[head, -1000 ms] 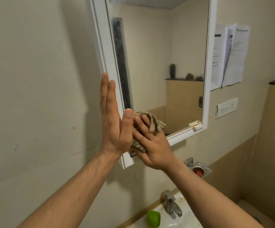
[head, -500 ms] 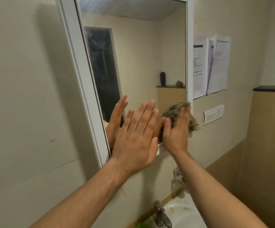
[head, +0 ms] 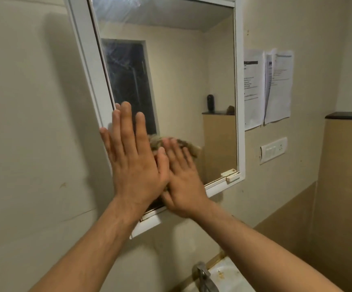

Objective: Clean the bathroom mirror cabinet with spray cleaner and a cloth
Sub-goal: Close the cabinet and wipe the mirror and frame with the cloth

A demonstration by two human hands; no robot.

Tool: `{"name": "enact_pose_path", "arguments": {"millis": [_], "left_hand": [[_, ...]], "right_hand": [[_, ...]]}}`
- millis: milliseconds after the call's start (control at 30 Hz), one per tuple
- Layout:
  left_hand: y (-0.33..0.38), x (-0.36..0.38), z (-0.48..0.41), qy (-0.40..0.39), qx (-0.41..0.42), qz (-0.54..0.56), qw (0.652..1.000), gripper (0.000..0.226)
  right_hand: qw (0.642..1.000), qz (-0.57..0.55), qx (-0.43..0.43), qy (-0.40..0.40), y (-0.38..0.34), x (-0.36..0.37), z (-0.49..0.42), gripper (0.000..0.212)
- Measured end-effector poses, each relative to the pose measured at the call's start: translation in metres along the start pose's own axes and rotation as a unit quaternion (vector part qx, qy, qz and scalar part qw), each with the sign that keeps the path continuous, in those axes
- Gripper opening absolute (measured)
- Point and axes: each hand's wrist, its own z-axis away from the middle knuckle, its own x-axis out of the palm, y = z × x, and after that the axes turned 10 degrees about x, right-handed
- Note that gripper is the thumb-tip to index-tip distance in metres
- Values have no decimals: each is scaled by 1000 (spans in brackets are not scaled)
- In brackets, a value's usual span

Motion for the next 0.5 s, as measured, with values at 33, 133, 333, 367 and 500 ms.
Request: {"name": "enact_pose_path", "arguments": {"millis": [33,133,333,367,500], "left_hand": [[-2,-3,-4,6,-8,-1,1000,85],[-11,-10,-7,11,-29,-19,999,84],[-24,-10,3,27,-100,45,994,81],[-25,-8,6,31,-101,84,991,80],[-34,-5,8,95,-59,211,971,79]], "right_hand": [[996,2,-87,-14,1,1,2,72],[998,1,-66,-2,43,-10,3,69],[796,-120,573,152,75,-37,-51,72],[809,-99,560,151,59,-35,-62,73],[983,-14,147,106,-28,-12,-71,72]]}}
